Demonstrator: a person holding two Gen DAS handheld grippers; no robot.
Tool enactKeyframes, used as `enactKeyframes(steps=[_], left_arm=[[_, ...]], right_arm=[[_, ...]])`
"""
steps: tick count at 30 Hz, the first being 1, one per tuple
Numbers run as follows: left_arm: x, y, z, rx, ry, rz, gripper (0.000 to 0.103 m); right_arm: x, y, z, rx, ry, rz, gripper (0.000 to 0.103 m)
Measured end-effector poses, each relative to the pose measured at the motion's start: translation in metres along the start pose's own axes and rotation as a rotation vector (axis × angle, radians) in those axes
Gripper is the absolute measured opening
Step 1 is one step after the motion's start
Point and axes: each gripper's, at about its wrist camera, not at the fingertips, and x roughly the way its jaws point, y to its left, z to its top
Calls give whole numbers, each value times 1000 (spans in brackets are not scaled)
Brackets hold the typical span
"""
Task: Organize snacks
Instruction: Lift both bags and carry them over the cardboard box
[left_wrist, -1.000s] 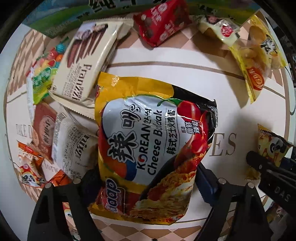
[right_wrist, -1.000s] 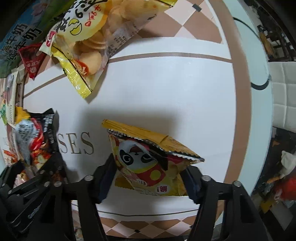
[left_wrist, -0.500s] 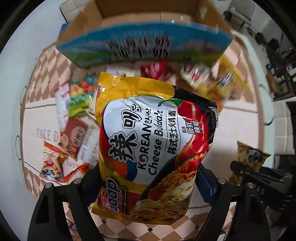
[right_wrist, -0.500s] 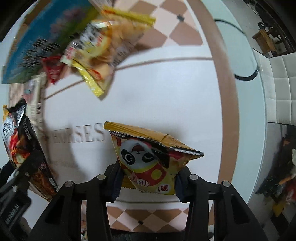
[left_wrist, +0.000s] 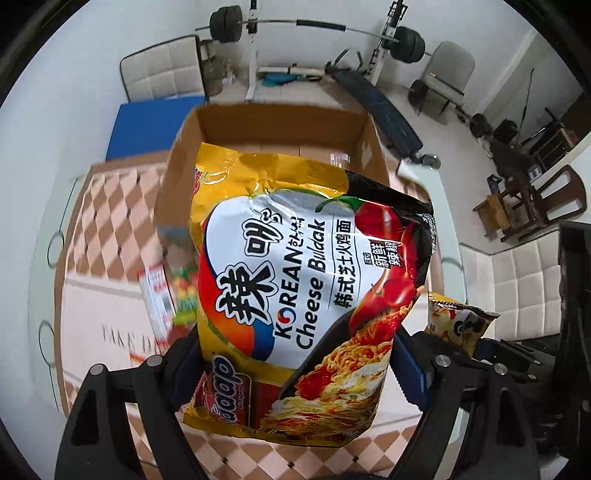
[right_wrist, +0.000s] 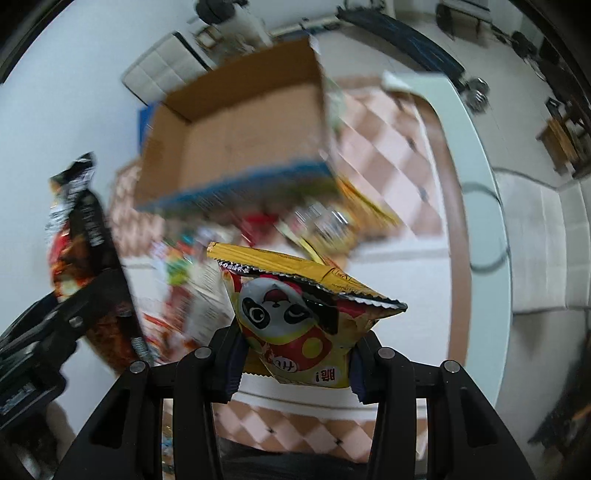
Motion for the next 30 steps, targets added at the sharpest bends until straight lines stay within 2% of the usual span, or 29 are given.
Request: enactKeyframes(steps=[4, 8, 15, 20, 23, 30], left_arm=[[9, 21, 56, 7, 4, -15, 86], [28, 37, 119, -17, 35, -33, 86], [106, 50, 194, -11, 160, -59, 86], [172, 51, 218, -9, 278, -77, 86], [199, 51, 224, -5, 321, -69, 86], [227, 50, 227, -1, 388, -68, 87]], right_arm=[[6, 36, 47, -10, -44, -5, 48], [32, 67, 105, 0, -61, -14, 48], [94, 91, 196, 7, -18, -28, 48], [151, 95, 240, -2, 41, -85, 48], [183, 94, 258, -19, 84, -130, 48], [230, 95, 277, -49, 157, -177, 49]])
